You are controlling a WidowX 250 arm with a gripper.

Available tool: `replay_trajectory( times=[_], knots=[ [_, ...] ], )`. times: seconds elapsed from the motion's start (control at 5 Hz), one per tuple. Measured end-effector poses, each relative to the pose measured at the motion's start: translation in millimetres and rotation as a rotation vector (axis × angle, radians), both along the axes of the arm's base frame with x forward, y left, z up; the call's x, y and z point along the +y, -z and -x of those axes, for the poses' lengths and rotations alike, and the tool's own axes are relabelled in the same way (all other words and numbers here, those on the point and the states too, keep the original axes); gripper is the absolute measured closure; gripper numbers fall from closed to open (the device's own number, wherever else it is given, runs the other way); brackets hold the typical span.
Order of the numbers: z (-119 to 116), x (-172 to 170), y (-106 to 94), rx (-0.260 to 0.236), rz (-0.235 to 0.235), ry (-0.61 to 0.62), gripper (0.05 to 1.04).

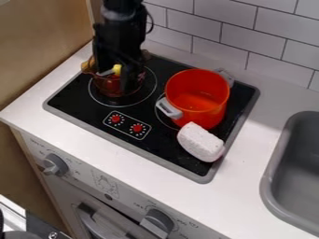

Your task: Moved the pot from between of the left and right burner to the left burner

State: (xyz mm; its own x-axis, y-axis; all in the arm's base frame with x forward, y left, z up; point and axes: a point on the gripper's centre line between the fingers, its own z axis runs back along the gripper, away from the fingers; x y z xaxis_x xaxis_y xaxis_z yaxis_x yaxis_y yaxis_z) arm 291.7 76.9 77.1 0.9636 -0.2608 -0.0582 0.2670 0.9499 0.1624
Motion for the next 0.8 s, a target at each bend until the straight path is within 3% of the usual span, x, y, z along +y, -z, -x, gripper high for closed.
replay_trajectory(
  times=[0.2,0.4,0.6,0.8],
  knots=[
    [15,-9,-24.8,0.045,0.003,-0.046,0.084],
    [37,-7,-42.3,-0.043,0.105,-0.124,0.084],
    [50,-6,-45.7,-0.15,0.166,-0.188,0.084],
    [55,-9,-45.8,-0.189,0.15,-0.226,0.084]
  ],
)
